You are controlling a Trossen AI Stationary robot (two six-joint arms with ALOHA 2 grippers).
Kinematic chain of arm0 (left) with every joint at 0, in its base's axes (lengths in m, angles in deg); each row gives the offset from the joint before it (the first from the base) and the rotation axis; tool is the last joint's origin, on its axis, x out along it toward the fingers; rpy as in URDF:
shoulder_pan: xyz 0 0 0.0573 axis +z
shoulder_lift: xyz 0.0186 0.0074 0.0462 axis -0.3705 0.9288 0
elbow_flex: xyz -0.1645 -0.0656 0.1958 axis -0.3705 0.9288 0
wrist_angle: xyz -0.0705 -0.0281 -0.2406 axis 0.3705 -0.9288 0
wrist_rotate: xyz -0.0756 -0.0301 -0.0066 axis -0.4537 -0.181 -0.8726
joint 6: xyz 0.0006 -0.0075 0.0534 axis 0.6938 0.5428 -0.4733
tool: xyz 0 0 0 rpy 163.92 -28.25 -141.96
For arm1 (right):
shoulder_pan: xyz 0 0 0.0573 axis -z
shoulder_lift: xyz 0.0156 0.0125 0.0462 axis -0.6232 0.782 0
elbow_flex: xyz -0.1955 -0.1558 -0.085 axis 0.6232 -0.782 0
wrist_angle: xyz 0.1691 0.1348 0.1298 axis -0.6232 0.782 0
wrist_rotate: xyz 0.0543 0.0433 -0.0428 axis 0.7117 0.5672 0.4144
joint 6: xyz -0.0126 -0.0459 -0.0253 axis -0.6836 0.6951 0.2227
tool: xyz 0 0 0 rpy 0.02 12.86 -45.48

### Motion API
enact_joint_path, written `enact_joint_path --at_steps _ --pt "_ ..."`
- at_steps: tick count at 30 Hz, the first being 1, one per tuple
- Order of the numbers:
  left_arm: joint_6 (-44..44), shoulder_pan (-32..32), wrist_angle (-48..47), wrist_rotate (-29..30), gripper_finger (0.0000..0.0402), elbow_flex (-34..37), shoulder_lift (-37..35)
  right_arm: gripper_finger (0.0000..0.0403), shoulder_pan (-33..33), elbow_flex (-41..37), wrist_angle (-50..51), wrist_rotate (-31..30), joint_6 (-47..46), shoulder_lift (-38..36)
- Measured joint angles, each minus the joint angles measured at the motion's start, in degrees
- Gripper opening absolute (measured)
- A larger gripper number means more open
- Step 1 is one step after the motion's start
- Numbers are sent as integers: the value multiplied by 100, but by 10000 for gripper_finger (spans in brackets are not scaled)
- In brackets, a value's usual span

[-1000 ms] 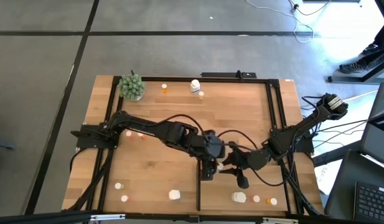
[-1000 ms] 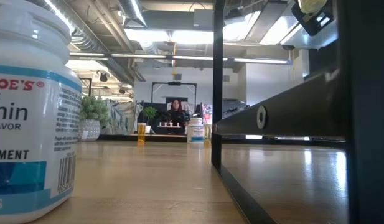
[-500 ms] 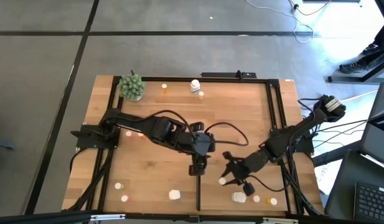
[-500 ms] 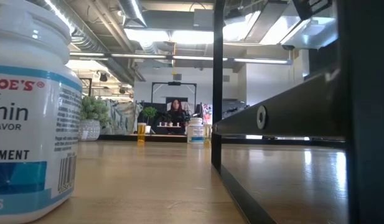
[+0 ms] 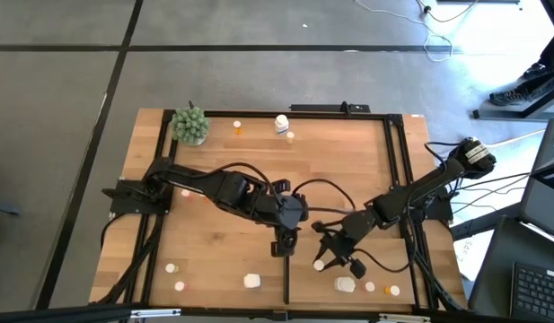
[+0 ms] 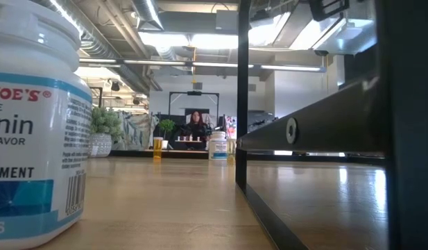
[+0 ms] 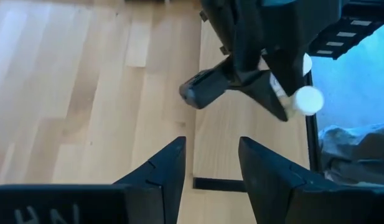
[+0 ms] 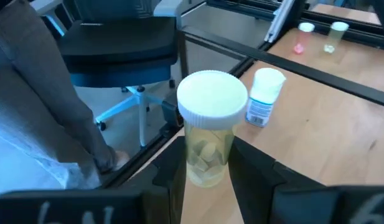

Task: Pick and place medicine bottles onto shelf by color
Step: Put the middle yellow pill bottle on the shelf

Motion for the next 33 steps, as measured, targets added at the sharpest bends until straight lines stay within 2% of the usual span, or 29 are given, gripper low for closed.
enact_joint_path --at_steps 14,19,23,33 --pt "71 -178 283 -71 142 74 230 112 309 0 8 -206 -302 0" --pt "44 -167 330 -286 142 51 283 112 315 0 10 -202 -276 0" --pt "-244 -158 349 -567 142 52 404 112 316 0 13 -204 -128 0" --pt "-719 -158 440 -590 142 55 411 112 456 0 45 -262 19 2"
